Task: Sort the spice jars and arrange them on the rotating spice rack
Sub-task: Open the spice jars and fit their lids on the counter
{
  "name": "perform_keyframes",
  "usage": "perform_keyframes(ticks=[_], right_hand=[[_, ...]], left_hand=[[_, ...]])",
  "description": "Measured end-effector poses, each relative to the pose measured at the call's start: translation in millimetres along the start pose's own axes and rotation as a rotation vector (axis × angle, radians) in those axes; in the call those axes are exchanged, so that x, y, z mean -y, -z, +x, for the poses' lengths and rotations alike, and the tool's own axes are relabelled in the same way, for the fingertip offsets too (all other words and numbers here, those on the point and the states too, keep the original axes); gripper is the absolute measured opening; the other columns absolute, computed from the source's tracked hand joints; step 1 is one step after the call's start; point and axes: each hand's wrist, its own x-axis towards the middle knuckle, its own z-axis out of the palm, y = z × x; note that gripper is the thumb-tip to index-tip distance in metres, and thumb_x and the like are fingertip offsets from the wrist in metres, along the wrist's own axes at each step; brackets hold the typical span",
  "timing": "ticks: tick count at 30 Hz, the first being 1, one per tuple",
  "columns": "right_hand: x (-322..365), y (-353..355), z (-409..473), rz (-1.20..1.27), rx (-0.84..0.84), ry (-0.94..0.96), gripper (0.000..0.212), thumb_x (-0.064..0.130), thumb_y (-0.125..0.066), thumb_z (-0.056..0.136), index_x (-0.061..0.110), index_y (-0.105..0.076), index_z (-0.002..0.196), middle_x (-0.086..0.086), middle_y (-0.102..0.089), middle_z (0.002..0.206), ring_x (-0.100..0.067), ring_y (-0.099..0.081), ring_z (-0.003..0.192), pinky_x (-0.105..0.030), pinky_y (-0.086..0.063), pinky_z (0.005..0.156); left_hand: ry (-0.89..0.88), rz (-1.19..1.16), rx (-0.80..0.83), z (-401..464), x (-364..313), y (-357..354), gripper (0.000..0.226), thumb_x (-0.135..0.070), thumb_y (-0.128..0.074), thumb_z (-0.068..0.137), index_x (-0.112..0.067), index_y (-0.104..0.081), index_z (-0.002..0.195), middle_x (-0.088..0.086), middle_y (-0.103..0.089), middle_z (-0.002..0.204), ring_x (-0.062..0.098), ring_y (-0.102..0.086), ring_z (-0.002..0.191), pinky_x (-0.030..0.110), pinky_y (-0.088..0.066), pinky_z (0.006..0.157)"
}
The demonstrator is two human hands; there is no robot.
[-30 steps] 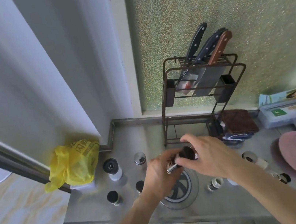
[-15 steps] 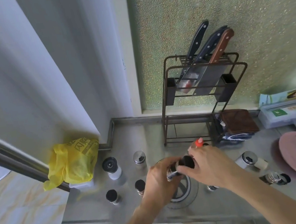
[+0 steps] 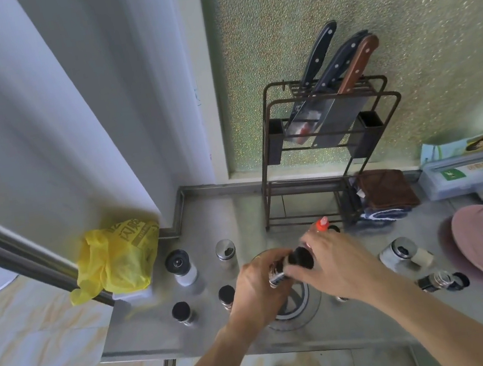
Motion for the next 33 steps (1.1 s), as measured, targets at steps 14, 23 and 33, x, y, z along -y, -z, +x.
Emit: perform_keyframes(ticks=[14, 23, 33], right_hand=[[1, -1, 5, 0.044, 0.016, -0.025, 0.041, 0.065, -0.059, 0.082, 0.026, -0.057, 0.095, 0.013, -0.061, 0.082, -0.006, -0.058, 0.071, -0.018, -0.037, 0.058], [7, -21, 7, 0.149, -0.014, -0.025, 0.034, 0.04, -0.076, 0.078, 0.027, -0.059, 0.104, 0.012, -0.063, 0.097, -0.01, -0.059, 0.087, -0.024, -0.048, 0.076], [71, -68, 57, 0.333, -0.116, -0.009, 0.039, 0.028, -0.078, 0.077, 0.021, -0.06, 0.11, 0.0, -0.065, 0.1, -0.02, -0.062, 0.091, -0.024, -0.041, 0.075]], left_hand=[[-0.003, 0.019, 0.041, 2, 8, -4, 0.045, -0.017, -0.078, 0.074, -0.036, -0.064, 0.112, -0.018, -0.071, 0.101, 0.002, -0.067, 0.093, 0.034, -0.057, 0.081], [-0.001, 0.047, -0.039, -3, 21, -6, 0.049, -0.013, -0.08, 0.069, -0.037, -0.067, 0.111, -0.022, -0.071, 0.094, -0.002, -0.067, 0.086, 0.023, -0.055, 0.077], [0.076, 0.23, -0.245, -1, 74, 33, 0.044, -0.013, -0.077, 0.072, -0.026, -0.067, 0.113, -0.009, -0.066, 0.105, 0.01, -0.064, 0.093, 0.025, -0.052, 0.078]])
